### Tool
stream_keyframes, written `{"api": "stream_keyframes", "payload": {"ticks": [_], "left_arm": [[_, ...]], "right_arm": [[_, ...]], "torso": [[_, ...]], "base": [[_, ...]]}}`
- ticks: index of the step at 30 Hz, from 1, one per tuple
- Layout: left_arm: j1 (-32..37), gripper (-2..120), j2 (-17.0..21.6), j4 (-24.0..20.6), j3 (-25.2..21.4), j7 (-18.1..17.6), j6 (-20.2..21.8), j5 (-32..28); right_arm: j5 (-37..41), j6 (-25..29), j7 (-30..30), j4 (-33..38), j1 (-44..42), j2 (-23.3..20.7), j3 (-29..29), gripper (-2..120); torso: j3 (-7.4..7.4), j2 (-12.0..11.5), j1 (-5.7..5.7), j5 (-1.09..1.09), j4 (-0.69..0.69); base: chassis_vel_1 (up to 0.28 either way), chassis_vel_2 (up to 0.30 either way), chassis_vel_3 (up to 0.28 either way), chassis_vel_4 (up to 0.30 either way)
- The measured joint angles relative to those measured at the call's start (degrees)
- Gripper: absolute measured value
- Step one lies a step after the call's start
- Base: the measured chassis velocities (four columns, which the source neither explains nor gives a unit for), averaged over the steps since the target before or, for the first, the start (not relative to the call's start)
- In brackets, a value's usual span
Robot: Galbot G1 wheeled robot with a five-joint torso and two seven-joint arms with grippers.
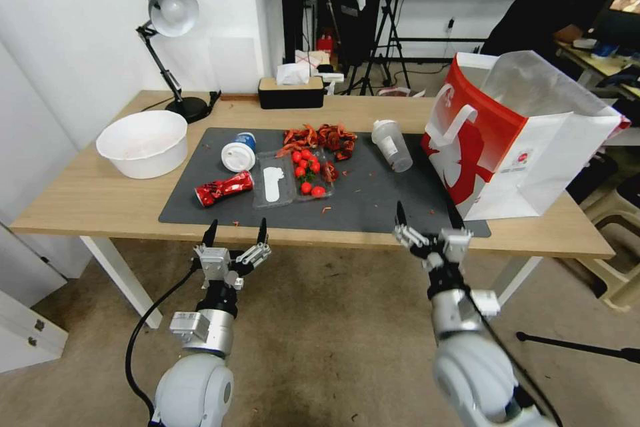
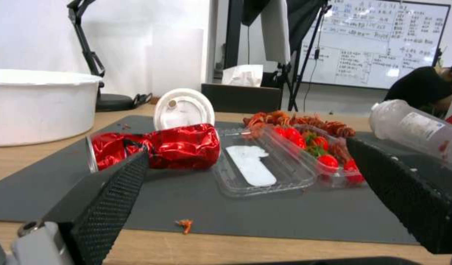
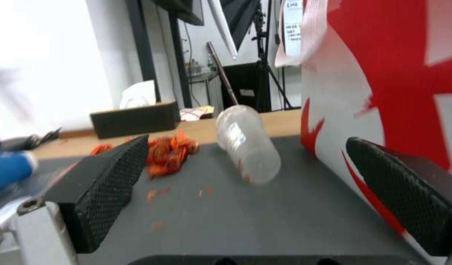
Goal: Pick up the trash from the table and place it into the takeout bag.
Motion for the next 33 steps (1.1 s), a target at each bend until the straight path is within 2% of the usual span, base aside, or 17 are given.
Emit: {"api": "stream_keyframes", "payload": {"ticks": [6,8,10,12,24,33], "left_arm": [[0.1,100,-0.3,-0.4,-0.1,0.0,0.0,0.0],[0.2,100,-0.3,-0.4,-0.2,0.0,-0.1,0.0],[0.2,100,-0.3,-0.4,-0.2,0.0,-0.2,0.0],[0.3,100,-0.4,-0.4,-0.3,0.0,-0.3,0.0],[-0.5,100,-0.3,0.7,-0.8,-0.2,-0.4,-0.3],[-1.8,100,-0.3,2.1,-0.9,-0.2,-0.4,-0.5]], "right_arm": [[7.2,-4.4,1.6,-4.7,10.5,-1.7,-1.0,100],[11.9,-7.2,2.4,-7.8,16.1,-2.3,-2.4,100],[12.7,-7.6,2.5,-8.3,16.9,-2.3,-2.7,100],[16.2,-9.3,3.4,-11.7,20.8,-2.5,-4.4,100],[20.4,-12.2,6.3,-24.0,33.7,-1.4,-9.7,100],[22.0,-14.8,7.6,-30.8,38.8,-0.4,-12.1,100]], "torso": [[0.0,0.0,0.0,-0.01,0.0],[0.0,0.0,0.01,-0.01,0.0],[0.01,0.0,0.0,-0.01,0.0],[0.0,0.0,0.0,-0.01,-0.01],[0.0,0.0,0.01,-0.02,0.0],[0.0,0.0,0.01,-0.01,-0.01]], "base": [[0.0,0.0,0.0,0.0],[0.0,0.0,0.0,0.0],[0.0,0.0,0.0,0.0],[0.0,0.0,0.0,0.0],[0.0,0.0,0.0,0.0],[0.0,0.0,0.0,0.0]]}}
